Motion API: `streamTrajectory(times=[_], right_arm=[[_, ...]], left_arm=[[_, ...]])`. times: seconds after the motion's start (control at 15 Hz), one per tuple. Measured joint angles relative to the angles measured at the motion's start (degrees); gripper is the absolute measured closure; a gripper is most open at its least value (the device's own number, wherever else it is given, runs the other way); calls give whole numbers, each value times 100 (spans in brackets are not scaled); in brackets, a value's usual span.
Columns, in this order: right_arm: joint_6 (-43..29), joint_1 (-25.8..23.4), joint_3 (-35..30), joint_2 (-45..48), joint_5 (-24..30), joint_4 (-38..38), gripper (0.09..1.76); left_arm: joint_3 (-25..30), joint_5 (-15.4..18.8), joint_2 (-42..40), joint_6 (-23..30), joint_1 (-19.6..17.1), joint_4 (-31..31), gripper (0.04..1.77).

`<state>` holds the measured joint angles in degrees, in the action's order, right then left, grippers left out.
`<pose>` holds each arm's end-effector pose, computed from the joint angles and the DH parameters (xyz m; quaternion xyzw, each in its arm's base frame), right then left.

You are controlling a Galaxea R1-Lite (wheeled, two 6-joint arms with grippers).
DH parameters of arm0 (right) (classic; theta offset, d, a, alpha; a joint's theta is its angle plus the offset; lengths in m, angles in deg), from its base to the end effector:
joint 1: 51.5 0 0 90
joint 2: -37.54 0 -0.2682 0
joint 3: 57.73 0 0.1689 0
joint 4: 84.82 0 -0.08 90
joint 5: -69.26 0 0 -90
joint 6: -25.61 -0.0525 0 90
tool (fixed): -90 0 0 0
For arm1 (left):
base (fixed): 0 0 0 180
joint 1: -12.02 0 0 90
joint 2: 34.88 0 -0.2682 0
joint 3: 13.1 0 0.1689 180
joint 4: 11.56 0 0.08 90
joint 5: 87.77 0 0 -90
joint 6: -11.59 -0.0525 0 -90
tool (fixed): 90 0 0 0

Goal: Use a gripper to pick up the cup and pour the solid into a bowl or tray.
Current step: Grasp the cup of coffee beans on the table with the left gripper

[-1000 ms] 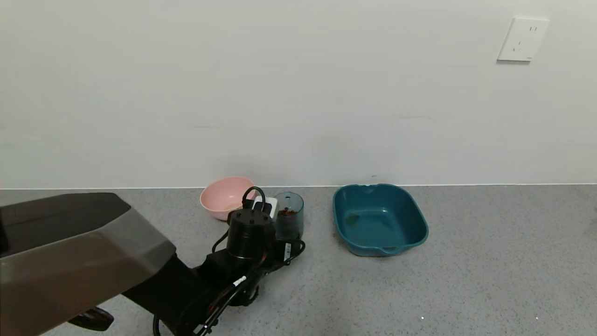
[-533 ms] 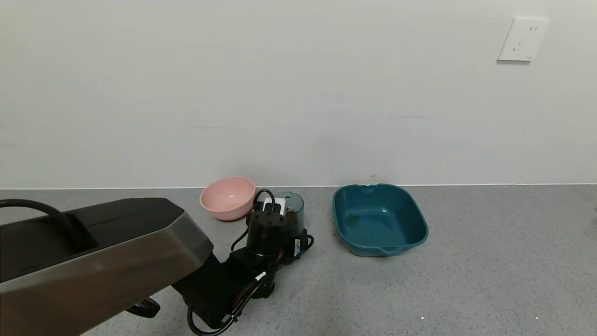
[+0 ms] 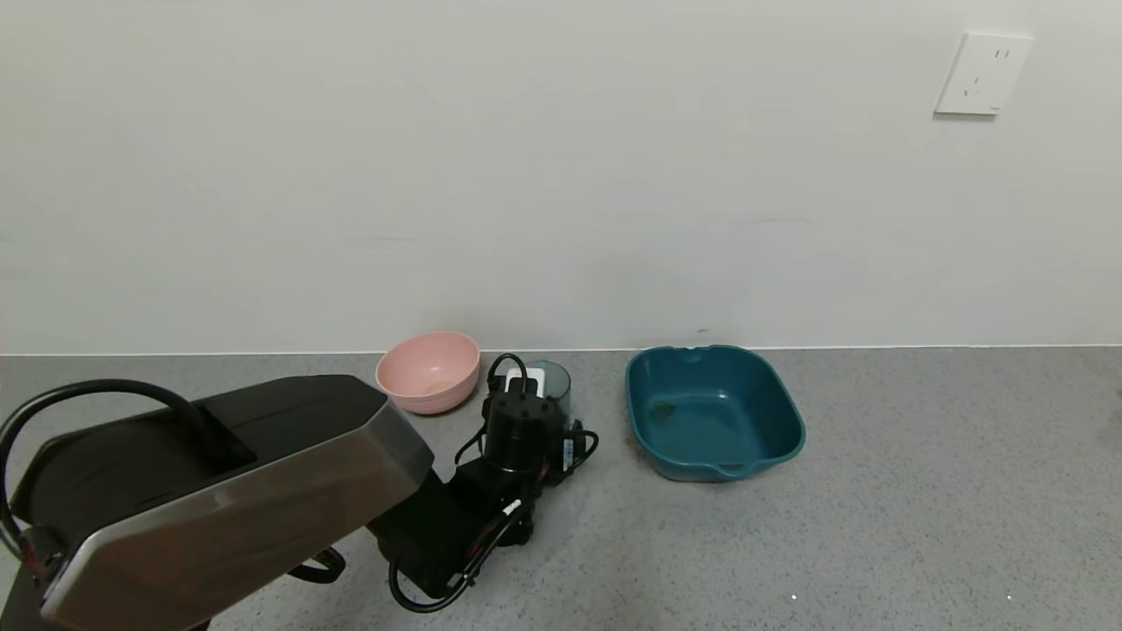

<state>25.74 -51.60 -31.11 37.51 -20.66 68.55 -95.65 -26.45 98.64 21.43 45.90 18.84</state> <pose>0.0153 0.0000 0.0756 -0.0011 0.0003 -0.0002 1.0000 0.3537 -0.2071 0.0190 0.0081 0.1559 -0.0314 0.9872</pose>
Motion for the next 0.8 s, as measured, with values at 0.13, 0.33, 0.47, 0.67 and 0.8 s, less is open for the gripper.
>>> streamTrajectory(times=[0.13, 0.33, 0.47, 0.67, 0.8], right_arm=[[0, 0, 0, 0, -2, 0, 14], [2, 0, 0, 2, 0, 0, 14], [2, 0, 0, 0, 2, 0, 14], [2, 0, 0, 2, 0, 0, 14], [2, 0, 0, 0, 0, 0, 14]], left_arm=[[-133, 9, 95, -2, -30, 17, 9], [-282, 11, 254, -44, -69, 328, 9], [-310, 13, 328, -50, -72, 427, 9], [-306, 16, 380, -50, -76, 623, 9], [-273, 27, 407, -50, -74, 750, 9]])
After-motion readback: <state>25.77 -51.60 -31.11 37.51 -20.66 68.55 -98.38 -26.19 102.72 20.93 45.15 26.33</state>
